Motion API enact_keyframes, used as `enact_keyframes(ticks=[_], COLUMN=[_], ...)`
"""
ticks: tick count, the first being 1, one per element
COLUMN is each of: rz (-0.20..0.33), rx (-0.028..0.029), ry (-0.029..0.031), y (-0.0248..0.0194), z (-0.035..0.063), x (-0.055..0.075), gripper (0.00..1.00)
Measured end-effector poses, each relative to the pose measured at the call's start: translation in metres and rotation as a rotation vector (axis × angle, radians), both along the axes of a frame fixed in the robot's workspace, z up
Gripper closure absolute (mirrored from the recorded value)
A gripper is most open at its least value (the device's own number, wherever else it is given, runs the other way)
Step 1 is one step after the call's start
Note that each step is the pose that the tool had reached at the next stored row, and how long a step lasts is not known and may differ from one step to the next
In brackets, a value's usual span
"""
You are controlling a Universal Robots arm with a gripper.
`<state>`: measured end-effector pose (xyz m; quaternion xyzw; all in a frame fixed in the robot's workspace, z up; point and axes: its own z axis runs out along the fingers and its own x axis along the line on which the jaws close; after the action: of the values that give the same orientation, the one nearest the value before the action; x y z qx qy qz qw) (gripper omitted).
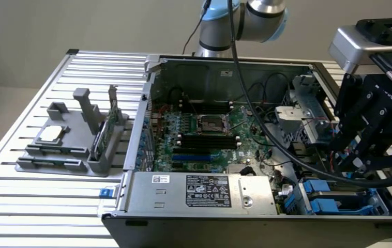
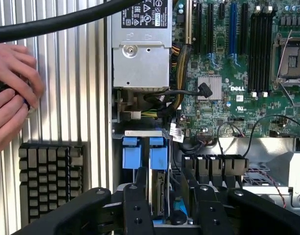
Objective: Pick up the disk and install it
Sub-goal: 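Insert the disk into the insertion slot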
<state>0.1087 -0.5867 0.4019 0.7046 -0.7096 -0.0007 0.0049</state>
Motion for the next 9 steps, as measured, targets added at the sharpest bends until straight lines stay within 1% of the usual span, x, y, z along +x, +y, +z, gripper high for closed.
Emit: enact_keyframes(ticks=[2,7,9], rz=[0.0,0.0,0.0], rx=[-0.0009,-0.0009,-0.0009], ry=[0.0003,0.0003,0.0002], y=[0.0007,0.0054,0.0064], z=[-0.0003,-0.0006,-0.0006], x=[0.0,0.0003,0.0021], gripper=[0.59,0.59,0.59])
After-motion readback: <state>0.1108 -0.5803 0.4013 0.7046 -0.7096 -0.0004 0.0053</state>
